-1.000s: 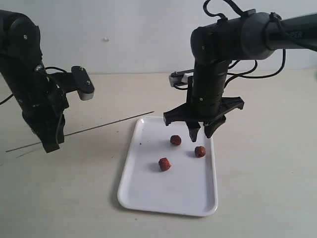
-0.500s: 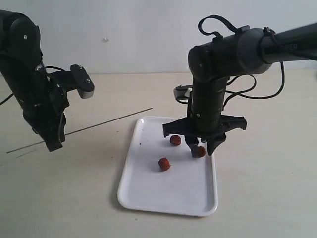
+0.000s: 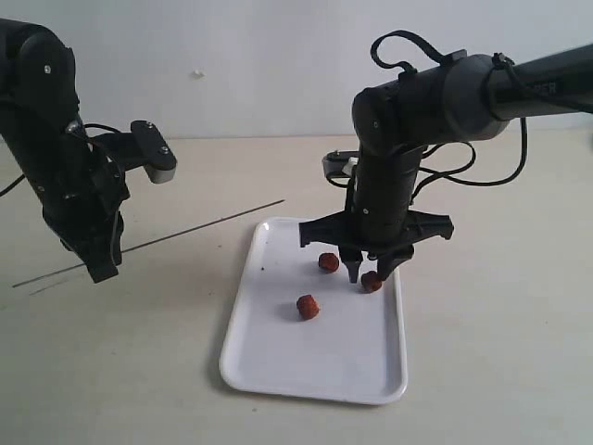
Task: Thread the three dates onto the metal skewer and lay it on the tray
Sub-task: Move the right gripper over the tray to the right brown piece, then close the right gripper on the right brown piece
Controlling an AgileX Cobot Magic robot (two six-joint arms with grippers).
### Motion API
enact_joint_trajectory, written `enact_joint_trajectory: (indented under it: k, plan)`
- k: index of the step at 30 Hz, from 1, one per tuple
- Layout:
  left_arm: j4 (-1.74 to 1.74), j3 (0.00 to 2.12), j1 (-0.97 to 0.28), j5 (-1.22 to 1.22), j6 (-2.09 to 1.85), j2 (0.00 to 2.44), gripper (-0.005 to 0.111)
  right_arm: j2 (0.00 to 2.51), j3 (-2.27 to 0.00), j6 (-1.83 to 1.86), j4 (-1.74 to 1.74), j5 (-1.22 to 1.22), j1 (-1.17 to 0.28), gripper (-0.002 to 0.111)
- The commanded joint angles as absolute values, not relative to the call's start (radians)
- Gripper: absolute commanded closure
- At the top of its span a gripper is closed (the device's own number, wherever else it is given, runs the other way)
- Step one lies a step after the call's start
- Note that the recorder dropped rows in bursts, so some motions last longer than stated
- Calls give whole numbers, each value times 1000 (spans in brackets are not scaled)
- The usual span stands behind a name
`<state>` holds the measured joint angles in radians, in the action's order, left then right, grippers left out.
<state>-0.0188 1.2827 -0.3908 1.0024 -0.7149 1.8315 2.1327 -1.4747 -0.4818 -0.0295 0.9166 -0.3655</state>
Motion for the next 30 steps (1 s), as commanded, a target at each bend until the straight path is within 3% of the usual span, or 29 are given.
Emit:
enact_joint_trajectory:
  k: [1, 30]
  plan:
    - [-17, 1279, -388, 994, -704, 1826, 107, 2131, -1472, -483, -52, 906, -366, 70]
    - [-17, 1279, -388, 994, -704, 1826, 107, 2131, -1472, -405, -76, 923, -366, 70]
